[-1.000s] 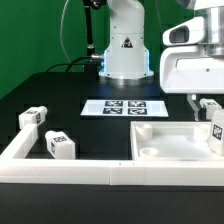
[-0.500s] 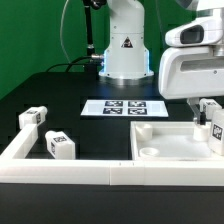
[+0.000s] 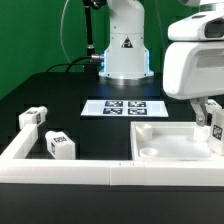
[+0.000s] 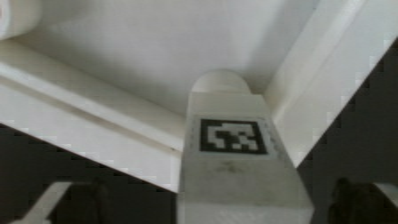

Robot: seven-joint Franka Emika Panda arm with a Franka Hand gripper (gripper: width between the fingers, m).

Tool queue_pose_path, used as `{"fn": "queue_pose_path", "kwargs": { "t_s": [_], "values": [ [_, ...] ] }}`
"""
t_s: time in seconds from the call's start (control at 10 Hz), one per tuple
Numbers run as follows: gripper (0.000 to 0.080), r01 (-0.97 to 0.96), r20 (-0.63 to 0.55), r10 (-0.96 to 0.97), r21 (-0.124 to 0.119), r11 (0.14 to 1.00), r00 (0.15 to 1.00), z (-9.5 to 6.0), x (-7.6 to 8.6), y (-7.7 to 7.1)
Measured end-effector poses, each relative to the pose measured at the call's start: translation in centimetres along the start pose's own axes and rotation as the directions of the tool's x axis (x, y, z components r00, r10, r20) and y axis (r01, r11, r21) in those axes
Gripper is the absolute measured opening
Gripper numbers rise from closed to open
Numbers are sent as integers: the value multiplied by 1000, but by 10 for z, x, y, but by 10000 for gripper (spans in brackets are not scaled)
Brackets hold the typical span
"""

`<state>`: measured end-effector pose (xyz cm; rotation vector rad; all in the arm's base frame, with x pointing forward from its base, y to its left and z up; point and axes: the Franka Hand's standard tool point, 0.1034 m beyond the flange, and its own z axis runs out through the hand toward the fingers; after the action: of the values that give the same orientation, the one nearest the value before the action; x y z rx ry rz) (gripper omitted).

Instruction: Assemble one leg

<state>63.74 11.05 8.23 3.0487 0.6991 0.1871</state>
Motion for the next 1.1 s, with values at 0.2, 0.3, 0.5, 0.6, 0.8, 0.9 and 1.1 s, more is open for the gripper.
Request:
{"fn": "queue_pose_path", "kwargs": {
  "t_s": [0.2,0.3,0.5,0.6,0.8,0.9,1.1],
  "values": [
    [336,-30,0,30,1,1000,1000,0,0,0],
    [336,-29,0,29,1,1000,1000,0,0,0],
    [286,-131,-1,131,3,991,991,0,0,0],
    [286,-284,-8,285,18,959,959,1,0,-1],
    [286,-544,-16,544,19,839,839,1,-1,-1],
    [286,-656,-22,656,19,755,754,2,-2,-2],
    [287,-795,-24,795,18,607,606,2,-3,-3]
  ]
}}
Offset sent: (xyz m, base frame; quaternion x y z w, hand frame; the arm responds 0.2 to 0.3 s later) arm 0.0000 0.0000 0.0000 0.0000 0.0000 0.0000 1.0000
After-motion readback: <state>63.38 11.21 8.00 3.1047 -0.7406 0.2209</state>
